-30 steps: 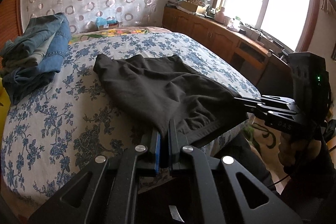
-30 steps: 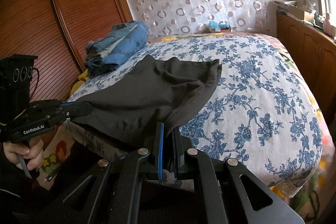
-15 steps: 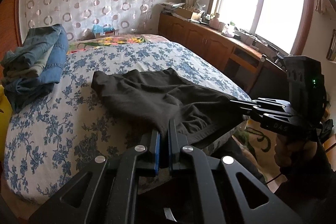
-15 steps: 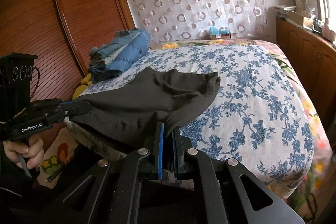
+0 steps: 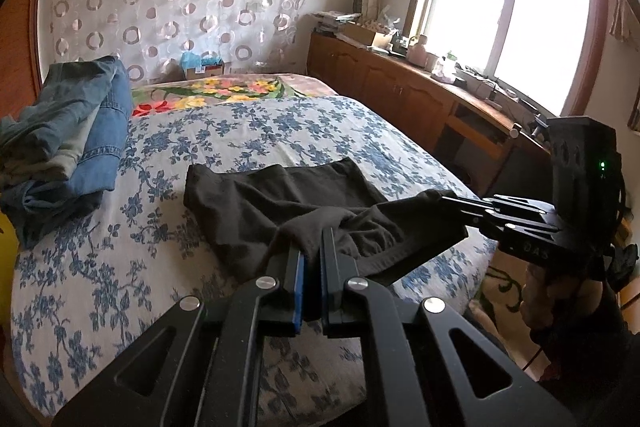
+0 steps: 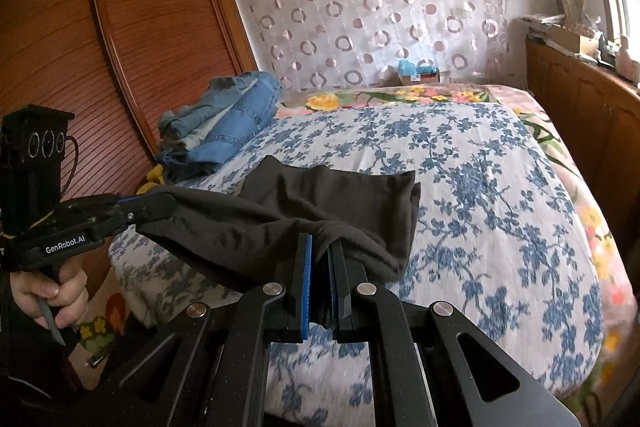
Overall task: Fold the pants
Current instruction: 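Lower the held pants and fold them over onto the bed with both grippers, then open both grippers and release the folded black pants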
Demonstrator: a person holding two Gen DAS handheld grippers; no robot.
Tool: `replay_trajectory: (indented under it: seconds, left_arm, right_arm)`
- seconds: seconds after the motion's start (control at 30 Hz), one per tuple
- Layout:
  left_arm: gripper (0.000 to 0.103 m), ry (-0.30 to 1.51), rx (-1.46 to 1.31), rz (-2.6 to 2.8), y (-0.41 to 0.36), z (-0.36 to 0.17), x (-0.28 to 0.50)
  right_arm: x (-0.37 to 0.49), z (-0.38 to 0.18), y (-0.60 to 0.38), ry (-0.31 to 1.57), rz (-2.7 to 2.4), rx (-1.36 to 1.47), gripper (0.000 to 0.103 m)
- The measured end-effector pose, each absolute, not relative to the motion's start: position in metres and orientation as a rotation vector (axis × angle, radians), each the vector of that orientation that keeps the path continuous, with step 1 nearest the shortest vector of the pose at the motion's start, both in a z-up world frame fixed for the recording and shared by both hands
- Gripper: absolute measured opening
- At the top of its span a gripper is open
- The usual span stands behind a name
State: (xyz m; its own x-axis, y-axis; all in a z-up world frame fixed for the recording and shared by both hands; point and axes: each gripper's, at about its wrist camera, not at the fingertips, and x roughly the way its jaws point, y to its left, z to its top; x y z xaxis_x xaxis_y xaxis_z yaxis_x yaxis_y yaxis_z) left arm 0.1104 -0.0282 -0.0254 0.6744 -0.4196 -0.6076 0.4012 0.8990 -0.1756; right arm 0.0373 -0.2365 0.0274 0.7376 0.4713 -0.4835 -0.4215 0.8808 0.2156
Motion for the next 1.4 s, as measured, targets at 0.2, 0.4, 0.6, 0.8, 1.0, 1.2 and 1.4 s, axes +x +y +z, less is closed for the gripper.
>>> replay_trajectory:
  seconds: [0.2, 0.4, 0.6, 0.8, 1.0, 1.2, 1.4]
  left_arm:
    - [0.006, 0.704, -0.012, -0.449, -0.029, -0.028, 0.133]
    - [0.006, 0.731, -0.015, -0.435, -0.026, -0.036, 0.160]
    - [0.006, 0.747, -0.038, -0.424, -0.021, -0.042, 0.182]
    - [0.006, 0.751, -0.042, -0.420, -0.018, -0.045, 0.199]
    - [0.006, 0.761, -0.041, -0.422, -0.015, -0.054, 0.209]
    - [0.018, 0.751, -0.016, -0.407, -0.015, -0.055, 0.209]
    - [0.042, 0.711, -0.014, -0.398, -0.011, -0.049, 0.203]
  right_arm:
    - [0.068, 0.023, -0.233, 0.574, 0.497, 0.100, 0.007]
    - [0.102, 0.020, -0.227, 0.602, 0.508, 0.100, 0.007]
    - [0.129, 0.017, -0.220, 0.619, 0.512, 0.099, 0.007]
    - [0.149, 0.018, -0.214, 0.618, 0.506, 0.093, 0.007]
    - [0.162, 0.011, -0.208, 0.652, 0.495, 0.086, 0.007]
    - [0.167, 0.010, -0.205, 0.661, 0.484, 0.092, 0.007]
    - [0.164, 0.012, -0.206, 0.650, 0.472, 0.088, 0.009]
